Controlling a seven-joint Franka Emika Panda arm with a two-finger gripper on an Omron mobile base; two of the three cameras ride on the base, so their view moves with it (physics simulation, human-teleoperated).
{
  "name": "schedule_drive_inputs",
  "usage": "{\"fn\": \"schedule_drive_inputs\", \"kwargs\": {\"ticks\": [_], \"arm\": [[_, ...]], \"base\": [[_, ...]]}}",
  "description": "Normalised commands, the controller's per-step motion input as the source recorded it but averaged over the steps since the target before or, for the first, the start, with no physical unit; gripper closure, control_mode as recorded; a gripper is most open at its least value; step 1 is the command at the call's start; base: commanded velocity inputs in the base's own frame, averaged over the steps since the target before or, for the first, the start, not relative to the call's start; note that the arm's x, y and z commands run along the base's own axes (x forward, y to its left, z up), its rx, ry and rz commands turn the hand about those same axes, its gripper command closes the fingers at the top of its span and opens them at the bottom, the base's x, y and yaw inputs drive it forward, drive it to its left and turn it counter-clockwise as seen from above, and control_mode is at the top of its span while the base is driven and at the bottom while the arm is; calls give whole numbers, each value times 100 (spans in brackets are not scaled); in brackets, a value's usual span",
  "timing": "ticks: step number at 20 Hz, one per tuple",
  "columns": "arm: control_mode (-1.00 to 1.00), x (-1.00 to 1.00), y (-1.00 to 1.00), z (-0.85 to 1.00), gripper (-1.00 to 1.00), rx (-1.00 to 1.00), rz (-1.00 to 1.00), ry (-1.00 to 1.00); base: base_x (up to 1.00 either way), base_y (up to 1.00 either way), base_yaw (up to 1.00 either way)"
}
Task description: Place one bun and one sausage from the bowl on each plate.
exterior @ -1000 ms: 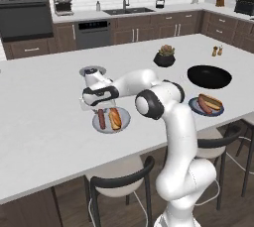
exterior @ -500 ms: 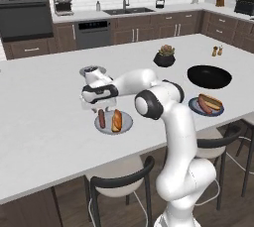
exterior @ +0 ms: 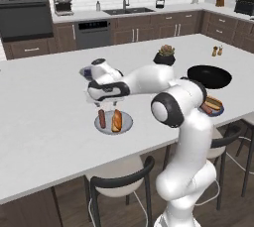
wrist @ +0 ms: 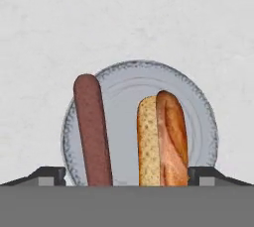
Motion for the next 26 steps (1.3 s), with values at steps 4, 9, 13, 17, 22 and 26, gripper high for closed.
{"fn": "schedule_drive_inputs", "kwargs": {"ticks": [4, 9, 13, 17, 22, 26], "arm": [[-100, -100, -63, 100, -100, 13, 0, -43], [-100, -83, -99, 72, -100, 14, -13, -14], [-100, -35, -100, 44, -100, 17, -23, 4], [-100, -33, -100, 17, -100, 13, -25, 14], [-100, -49, -100, 0, -100, 9, -27, 19], [-100, -44, -100, 0, -100, 4, -28, 25]], "base": [[0, 0, 0], [0, 0, 0], [0, 0, 0], [0, 0, 0], [0, 0, 0], [0, 0, 0]]}}
